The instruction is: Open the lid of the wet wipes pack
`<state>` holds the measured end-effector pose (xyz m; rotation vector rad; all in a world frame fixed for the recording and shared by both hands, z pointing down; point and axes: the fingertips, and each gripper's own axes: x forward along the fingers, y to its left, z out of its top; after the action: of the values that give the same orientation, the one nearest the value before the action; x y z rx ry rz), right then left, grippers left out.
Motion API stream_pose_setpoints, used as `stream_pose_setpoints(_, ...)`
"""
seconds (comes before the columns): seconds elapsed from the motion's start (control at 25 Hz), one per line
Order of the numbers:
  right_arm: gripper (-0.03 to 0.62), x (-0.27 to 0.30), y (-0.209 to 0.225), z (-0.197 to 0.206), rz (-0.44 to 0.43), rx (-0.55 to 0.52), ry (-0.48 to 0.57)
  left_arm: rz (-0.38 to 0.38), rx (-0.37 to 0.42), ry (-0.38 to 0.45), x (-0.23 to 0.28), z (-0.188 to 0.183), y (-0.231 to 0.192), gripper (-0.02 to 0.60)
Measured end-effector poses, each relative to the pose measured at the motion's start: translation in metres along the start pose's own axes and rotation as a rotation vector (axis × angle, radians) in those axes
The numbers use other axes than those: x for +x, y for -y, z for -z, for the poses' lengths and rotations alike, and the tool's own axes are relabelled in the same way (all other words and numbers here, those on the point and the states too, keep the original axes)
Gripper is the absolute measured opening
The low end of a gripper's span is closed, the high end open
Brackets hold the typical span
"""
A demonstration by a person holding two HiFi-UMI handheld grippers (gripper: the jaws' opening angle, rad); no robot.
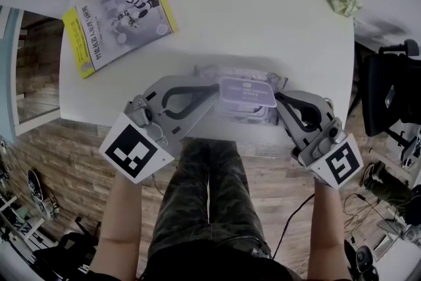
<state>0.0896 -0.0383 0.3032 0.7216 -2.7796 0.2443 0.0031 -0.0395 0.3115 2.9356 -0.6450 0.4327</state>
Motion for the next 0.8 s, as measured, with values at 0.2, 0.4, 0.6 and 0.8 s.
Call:
stream_pose_setpoints(0.2,0.02,0.004,0.002,0.0,-0.012,0.004,0.001,0.0,-0.005,-0.008,0.002,0.003,-0.003,0.012)
stream_pose_setpoints(0.4,0.02,0.006,0.007,-0.001,-0.018,0.01,0.005,-0.005,-0.015,-0.001,0.004,0.001,-0.008,0.011)
stream_pose_setpoints(0.6,0.02,0.009,0.01,0.0,-0.027,0.012,0.0,-0.004,-0.019,0.0,0.006,0.001,-0.013,0.012)
stream_pose_setpoints(0.8,0.02,0.013,0.013,0.001,-0.033,0.018,-0.004,-0.003,-0.033,0.001,0.007,0.001,-0.016,0.012)
